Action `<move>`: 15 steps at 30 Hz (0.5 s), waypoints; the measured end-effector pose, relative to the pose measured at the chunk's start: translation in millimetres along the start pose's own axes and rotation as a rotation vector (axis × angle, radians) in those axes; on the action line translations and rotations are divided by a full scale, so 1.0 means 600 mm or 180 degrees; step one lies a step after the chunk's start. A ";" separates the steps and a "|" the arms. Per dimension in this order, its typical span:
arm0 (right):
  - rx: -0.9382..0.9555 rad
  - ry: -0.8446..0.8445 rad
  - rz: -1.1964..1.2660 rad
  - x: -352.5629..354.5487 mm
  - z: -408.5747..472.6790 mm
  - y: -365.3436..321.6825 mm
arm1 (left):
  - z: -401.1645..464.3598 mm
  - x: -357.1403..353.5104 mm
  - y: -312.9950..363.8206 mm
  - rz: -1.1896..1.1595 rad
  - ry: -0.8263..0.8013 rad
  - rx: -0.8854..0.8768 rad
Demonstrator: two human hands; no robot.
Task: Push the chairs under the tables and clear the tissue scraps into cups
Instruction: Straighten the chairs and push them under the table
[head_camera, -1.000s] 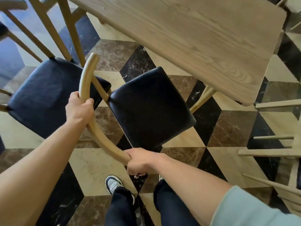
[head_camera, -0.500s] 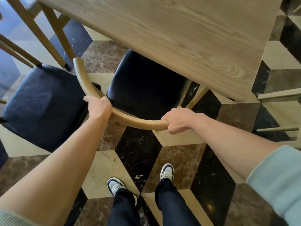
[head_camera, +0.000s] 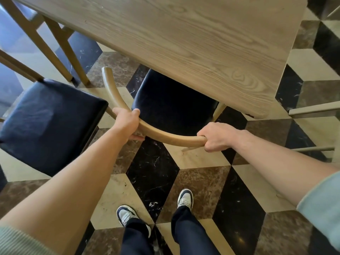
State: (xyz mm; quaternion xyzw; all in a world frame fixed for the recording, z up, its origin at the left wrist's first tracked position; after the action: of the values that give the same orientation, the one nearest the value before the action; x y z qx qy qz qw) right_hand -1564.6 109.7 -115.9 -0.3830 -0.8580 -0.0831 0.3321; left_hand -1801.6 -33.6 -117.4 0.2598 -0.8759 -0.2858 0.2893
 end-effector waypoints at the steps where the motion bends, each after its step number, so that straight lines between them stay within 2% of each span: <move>1: -0.0025 -0.0019 -0.0007 -0.002 -0.002 0.004 | -0.003 -0.003 0.001 0.0004 -0.0015 -0.0009; 4: -0.0122 -0.0141 -0.0047 -0.001 -0.002 0.005 | -0.005 0.004 -0.004 0.0241 -0.0200 -0.0114; 7: -0.0323 -0.0522 -0.0140 0.013 -0.005 -0.015 | -0.007 0.027 -0.009 0.1017 -0.0634 -0.0385; 10: -0.0447 -0.0559 0.0048 0.058 0.000 -0.075 | -0.005 0.080 -0.009 0.1460 -0.0699 -0.0824; 12: -0.0259 -0.0278 0.0542 0.098 0.009 -0.147 | 0.003 0.127 -0.011 0.1560 -0.0625 -0.1017; 15: 0.0131 0.0553 0.1068 0.147 0.019 -0.300 | 0.024 0.237 -0.020 0.1531 -0.0512 -0.1160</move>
State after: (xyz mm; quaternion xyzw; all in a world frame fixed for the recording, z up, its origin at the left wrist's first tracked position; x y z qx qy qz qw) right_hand -1741.3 42.6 -48.6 -0.5052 -0.7517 -0.0418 0.4218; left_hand -1906.5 -125.3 -83.8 -0.0344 -0.8666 -0.3811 0.3202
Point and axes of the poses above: each hand's wrist, its own z-axis towards the middle knuckle, its own x-axis out of the back of the hand, y = z × x, the point moved 3 cm from there along z, towards the middle knuckle, and after that the axes turned 10 degrees about -x, right-handed, at the moved point
